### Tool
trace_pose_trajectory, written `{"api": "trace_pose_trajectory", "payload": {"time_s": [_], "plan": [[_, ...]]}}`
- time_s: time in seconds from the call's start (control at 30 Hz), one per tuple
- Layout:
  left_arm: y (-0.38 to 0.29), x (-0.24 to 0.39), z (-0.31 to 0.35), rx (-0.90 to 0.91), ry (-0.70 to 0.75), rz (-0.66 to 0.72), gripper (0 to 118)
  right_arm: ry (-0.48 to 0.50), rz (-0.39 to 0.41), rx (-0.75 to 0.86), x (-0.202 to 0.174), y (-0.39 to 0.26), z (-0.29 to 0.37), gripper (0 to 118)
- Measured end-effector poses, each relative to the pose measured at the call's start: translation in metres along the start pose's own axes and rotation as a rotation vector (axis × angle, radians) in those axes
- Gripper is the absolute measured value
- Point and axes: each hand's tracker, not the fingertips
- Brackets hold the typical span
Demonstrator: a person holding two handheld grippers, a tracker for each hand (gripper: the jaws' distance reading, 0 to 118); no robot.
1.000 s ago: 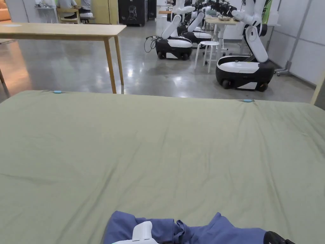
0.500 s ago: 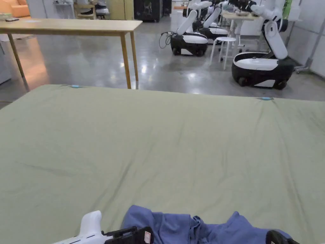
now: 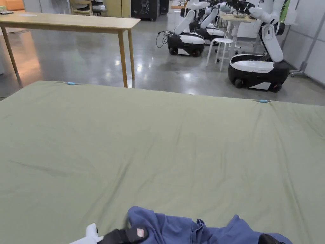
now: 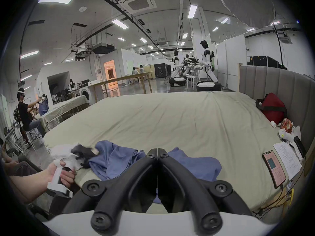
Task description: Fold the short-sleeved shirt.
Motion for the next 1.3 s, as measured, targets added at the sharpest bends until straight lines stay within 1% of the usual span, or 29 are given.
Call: {"api": "trace_pose_trajectory", "payload": {"time_s": [0.03,0.07,0.1,0.13,0.2,0.27,0.37,0.43,0.47,0.5,0.57,0.7,0.83,0.97,1.07,1.1,1.13,1.2,1.23,1.27,1.3], "plan": [[-0.004,0.003,-0.002,0.018,0.059,-0.051,13,-0.002,0.002,0.0,0.0,0.0,0.0,1],[-0.003,0.012,0.003,0.017,-0.002,-0.095,13,-0.005,0.007,-0.001,-0.001,0.001,0.001,1],[-0.003,0.015,0.008,0.016,-0.01,-0.054,13,-0.007,0.01,-0.001,-0.001,0.001,0.002,1],[-0.008,0.025,0.011,0.035,0.023,-0.038,13,-0.009,0.012,0.0,-0.001,0.001,0.003,1],[-0.007,0.041,0.03,0.103,0.136,-0.157,11,-0.013,0.012,-0.001,0.0,0.002,0.003,1],[0.002,0.05,0.052,0.149,0.222,-0.229,10,-0.015,0.009,0.001,0.001,0.002,0.003,1],[0.011,0.069,0.079,0.205,0.287,-0.313,10,-0.009,0.008,0.006,0.0,0.001,0.005,1],[0.013,0.082,0.083,0.208,0.326,-0.366,10,-0.003,0.007,0.003,-0.001,0.0,0.004,1],[0.008,0.094,0.082,0.229,0.356,-0.427,10,-0.001,0.008,0.004,-0.002,-0.001,0.004,1],[0.003,0.107,0.077,0.208,0.375,-0.489,10,0.002,0.007,0.004,-0.002,-0.001,0.004,1],[-0.015,0.137,0.058,0.19,0.4,-0.638,10,0.004,0.005,0.005,-0.002,-0.002,0.006,1],[-0.07,0.194,-0.01,0.06,0.379,-0.927,10,-0.012,0.013,0.013,0.004,-0.002,0.014,1],[-0.134,0.213,-0.098,-0.07,0.396,-1.151,10,-0.047,0.0,0.021,0.017,-0.004,0.025,1],[-0.181,0.188,-0.18,-0.201,0.562,-1.31,10,-0.101,0.005,0.024,0.034,-0.007,0.037,1],[-0.184,0.168,-0.2,-0.192,0.572,-1.285,11,-0.124,-0.001,0.016,0.045,-0.007,0.042,1],[-0.181,0.165,-0.2,-0.21,0.561,-1.239,16,-0.128,-0.007,0.016,0.049,-0.007,0.043,1],[-0.177,0.171,-0.193,-0.215,0.508,-1.183,30,-0.129,-0.015,0.014,0.053,-0.008,0.043,1],[-0.173,0.189,-0.17,-0.121,0.406,-1.15,66,-0.13,-0.023,0.013,0.057,-0.008,0.042,1],[-0.167,0.199,-0.16,-0.116,0.374,-1.124,84,-0.131,-0.028,0.014,0.059,-0.009,0.041,1],[-0.158,0.206,-0.151,-0.112,0.354,-1.082,96,-0.128,-0.038,0.011,0.061,-0.009,0.039,1],[-0.15,0.208,-0.142,-0.085,0.323,-1.037,97,-0.124,-0.048,0.008,0.062,-0.009,0.037,1]]}}
